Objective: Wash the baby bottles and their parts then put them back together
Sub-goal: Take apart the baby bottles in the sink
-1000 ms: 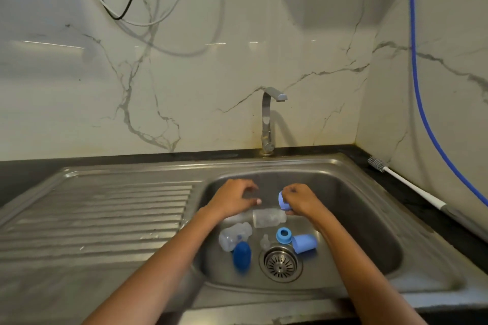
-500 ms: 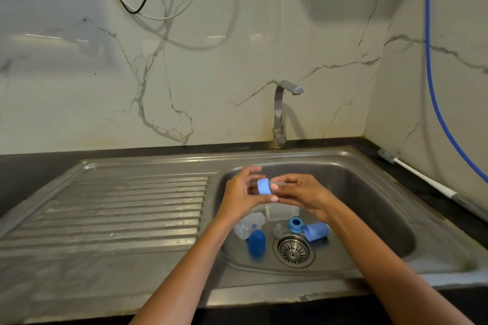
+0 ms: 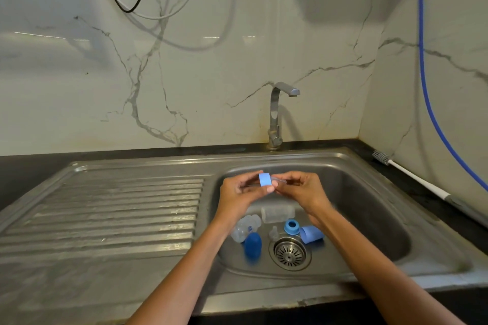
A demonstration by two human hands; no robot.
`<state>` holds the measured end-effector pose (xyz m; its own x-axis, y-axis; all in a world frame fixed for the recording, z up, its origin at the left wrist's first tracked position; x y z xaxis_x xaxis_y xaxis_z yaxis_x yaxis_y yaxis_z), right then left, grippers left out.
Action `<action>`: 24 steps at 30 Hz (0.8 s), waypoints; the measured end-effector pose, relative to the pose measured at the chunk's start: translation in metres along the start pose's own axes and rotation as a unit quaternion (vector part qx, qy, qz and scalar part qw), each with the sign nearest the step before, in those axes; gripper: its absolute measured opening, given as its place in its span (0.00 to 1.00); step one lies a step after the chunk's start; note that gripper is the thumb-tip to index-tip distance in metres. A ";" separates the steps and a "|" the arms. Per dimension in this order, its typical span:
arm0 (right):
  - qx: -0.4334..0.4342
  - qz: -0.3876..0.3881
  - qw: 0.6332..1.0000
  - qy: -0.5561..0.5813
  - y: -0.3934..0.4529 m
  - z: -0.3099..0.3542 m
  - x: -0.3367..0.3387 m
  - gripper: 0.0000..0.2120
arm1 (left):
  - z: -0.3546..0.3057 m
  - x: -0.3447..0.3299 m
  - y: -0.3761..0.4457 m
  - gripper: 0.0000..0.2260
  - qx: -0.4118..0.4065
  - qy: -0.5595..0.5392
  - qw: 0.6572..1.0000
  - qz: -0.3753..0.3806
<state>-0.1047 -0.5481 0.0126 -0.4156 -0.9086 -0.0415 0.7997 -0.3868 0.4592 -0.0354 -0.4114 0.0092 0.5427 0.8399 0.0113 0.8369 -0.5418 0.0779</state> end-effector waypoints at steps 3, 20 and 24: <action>-0.020 -0.068 0.997 -0.008 -0.005 -0.012 0.003 0.05 | 0.003 -0.004 0.000 0.16 -0.001 0.017 1.000 0.014; 0.117 0.020 0.988 -0.098 -0.001 0.021 -0.009 0.10 | 0.002 0.005 0.004 0.18 0.044 -0.060 0.995 0.064; 0.146 0.054 0.978 -0.139 0.002 0.027 -0.011 0.10 | 0.005 0.006 0.007 0.18 0.069 -0.072 0.992 0.082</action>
<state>-0.1099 -0.5350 0.0376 -0.4701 -0.8479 0.2449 0.7041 -0.1931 0.6833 -0.0264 -0.4105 0.0053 0.6688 0.7320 -0.1304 0.7328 -0.6785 -0.0507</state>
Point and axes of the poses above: each hand's wrist, its own y-axis towards the middle knuckle, its own x-axis out of the back of the hand, z = x × y, the point moved 8 cm from there along y, towards the middle knuckle, and after that the axes turned 15 degrees about x, right-handed, at the moved point
